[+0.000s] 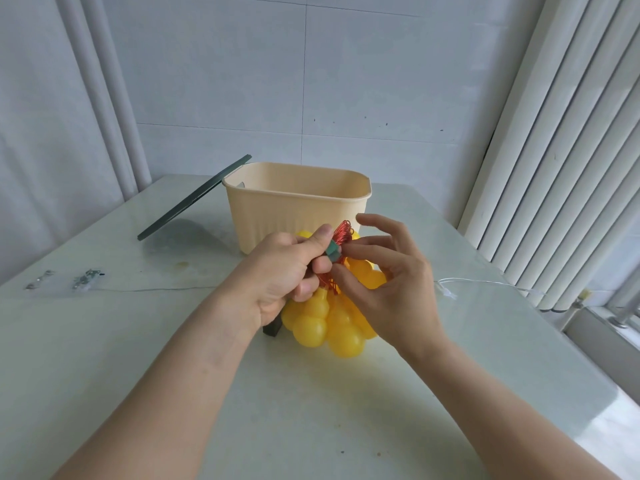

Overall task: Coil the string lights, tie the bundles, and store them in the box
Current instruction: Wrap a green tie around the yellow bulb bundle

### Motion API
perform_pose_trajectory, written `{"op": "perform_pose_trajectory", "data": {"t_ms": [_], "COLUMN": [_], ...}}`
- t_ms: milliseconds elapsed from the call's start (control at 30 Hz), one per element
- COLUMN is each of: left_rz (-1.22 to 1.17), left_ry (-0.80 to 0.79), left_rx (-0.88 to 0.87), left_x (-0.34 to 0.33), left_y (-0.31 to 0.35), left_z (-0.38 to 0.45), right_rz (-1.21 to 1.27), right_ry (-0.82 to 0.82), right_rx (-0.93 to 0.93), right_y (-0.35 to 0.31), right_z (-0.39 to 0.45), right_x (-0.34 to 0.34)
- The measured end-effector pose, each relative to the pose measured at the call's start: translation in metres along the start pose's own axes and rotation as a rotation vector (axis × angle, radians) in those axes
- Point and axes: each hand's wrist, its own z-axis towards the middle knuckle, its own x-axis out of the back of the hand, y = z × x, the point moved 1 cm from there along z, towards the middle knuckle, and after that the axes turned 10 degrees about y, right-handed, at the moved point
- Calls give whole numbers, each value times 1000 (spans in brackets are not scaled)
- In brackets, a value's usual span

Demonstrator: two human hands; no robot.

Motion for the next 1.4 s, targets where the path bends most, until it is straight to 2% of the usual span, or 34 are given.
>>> {"op": "perform_pose_trajectory", "data": {"t_ms": [267,433,567,667,833,967,1100,1200,1400], "left_rz": [45,20,-19,-41,-57,-71,-122,-129,-22], "left_ry": [36,53,34,25,56,25,-23,-33,51], "left_rx": [-81,-63,-38,-30,-63,-63,-47,-46,-158], "left_x": [-7,-5,-9,-11,-8,-12,-15,-14,-17], "left_y": [-4,-4,-5,-6,-6,-7,-6,-5,-6], "left_z": [-1,-1,-2,-2,1,0,-1,-2,-7], "right_rz": [169,156,45,-11,24,-11,-9,-35,-83], "right_ry": [50,2,65,62,-89,14,135,165,181], "right_rx": [-201,-105,-71,-93,-159,-196,-86,40,216], "right_y": [0,4,10,7,-4,-7,-5,-3,-7], "right_z": [2,3,3,2,1,-1,1,2,6], "right_x": [1,0,3,2,-1,-1,1,2,6]}}
